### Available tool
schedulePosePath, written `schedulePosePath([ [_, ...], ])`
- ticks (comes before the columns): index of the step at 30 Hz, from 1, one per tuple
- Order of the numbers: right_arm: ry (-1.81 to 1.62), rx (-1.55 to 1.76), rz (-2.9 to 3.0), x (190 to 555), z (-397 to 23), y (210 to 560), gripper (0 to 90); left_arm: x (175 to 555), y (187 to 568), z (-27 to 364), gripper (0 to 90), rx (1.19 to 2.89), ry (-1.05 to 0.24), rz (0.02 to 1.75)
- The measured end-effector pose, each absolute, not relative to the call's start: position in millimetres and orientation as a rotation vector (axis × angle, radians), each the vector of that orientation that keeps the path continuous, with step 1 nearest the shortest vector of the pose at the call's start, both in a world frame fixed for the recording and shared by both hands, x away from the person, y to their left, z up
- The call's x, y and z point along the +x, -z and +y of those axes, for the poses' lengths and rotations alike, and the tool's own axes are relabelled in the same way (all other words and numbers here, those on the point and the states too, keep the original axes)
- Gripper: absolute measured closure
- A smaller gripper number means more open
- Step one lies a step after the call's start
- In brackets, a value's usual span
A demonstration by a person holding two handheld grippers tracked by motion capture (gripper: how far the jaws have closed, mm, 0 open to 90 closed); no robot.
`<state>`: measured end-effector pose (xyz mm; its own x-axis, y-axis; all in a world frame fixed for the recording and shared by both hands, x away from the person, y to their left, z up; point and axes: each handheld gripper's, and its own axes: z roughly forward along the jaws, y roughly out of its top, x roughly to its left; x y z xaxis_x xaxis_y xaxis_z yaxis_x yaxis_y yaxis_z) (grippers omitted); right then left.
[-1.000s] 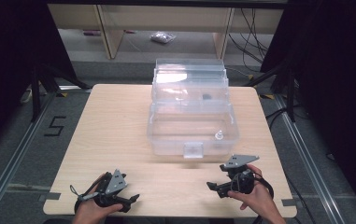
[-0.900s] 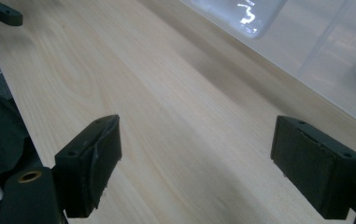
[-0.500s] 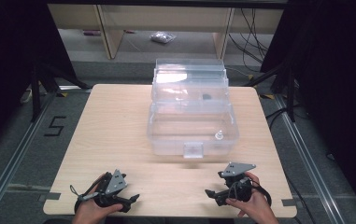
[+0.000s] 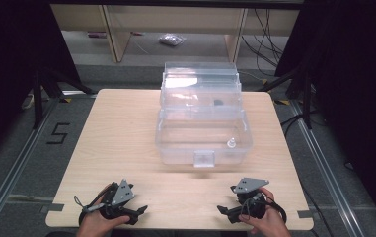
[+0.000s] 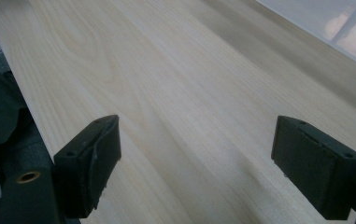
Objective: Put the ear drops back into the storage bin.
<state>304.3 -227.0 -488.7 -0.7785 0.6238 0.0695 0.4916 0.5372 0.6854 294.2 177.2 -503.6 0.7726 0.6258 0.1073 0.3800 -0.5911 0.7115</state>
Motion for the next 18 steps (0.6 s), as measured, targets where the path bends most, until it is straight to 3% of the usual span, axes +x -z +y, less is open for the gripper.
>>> schedulePosePath([
  [18,-1.057,0.947,2.6,306.1,-227.3,487.3,16.7,294.8,502.6,178.3,15.4,2.268,-0.477,0.725],
])
